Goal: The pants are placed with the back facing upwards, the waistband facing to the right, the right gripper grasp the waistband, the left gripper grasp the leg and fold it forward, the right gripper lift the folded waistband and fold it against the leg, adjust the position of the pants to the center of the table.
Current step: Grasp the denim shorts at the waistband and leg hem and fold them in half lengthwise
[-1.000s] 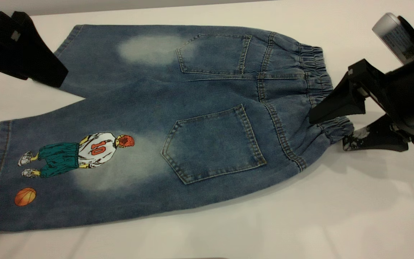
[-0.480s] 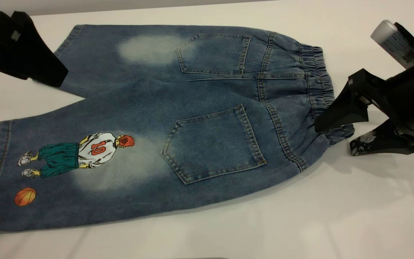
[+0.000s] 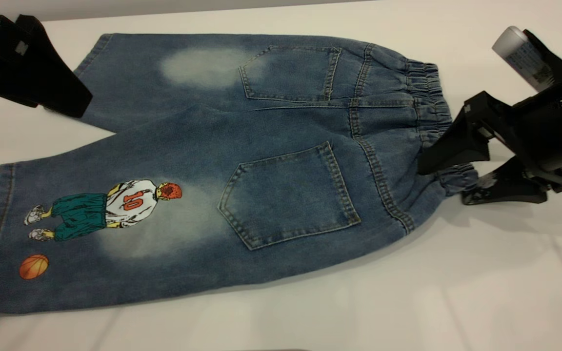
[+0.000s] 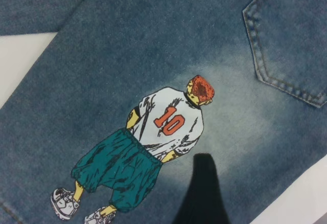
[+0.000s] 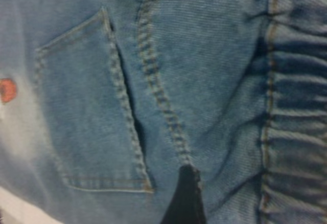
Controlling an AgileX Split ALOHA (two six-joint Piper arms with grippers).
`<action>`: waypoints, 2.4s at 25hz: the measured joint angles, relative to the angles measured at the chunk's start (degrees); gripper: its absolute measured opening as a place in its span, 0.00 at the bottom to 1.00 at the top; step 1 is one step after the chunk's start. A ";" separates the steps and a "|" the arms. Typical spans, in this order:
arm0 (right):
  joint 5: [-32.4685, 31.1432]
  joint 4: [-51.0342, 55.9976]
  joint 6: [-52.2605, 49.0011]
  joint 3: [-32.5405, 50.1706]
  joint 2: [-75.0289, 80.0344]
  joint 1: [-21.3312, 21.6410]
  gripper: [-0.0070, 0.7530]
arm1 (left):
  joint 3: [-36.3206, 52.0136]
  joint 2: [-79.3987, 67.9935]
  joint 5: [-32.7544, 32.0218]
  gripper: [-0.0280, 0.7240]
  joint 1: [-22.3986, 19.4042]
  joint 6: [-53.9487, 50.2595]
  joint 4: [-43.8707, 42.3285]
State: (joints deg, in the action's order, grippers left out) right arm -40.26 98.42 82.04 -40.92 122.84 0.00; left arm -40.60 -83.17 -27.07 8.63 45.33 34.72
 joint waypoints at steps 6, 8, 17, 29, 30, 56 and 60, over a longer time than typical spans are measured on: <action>-1.19 1.75 1.23 0.00 0.83 0.00 0.71 | 0.00 0.00 0.00 0.75 0.00 0.00 0.00; -1.30 2.58 1.48 0.00 1.00 0.00 0.66 | 0.00 0.00 0.00 0.75 0.00 0.00 0.00; -10.22 5.40 6.67 0.00 1.11 0.00 0.59 | 0.00 0.00 0.00 0.75 0.00 0.00 0.00; -8.21 5.70 6.77 0.00 1.18 0.00 0.59 | 0.00 0.00 0.00 0.75 0.00 0.00 0.00; -8.63 5.75 6.91 0.00 1.18 0.00 0.59 | 0.00 0.00 0.05 0.75 0.00 0.00 0.00; -4.66 5.94 6.93 0.00 1.18 0.00 0.05 | 2.19 -5.84 -7.36 0.75 0.00 -18.73 -33.14; -4.66 5.94 6.99 0.00 1.18 0.00 0.05 | 7.68 -7.37 -6.22 0.75 0.00 -18.92 -40.04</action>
State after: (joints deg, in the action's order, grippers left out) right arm -44.93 104.36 89.03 -40.92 124.02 0.00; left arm -32.92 -90.53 -33.30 8.63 26.41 -5.32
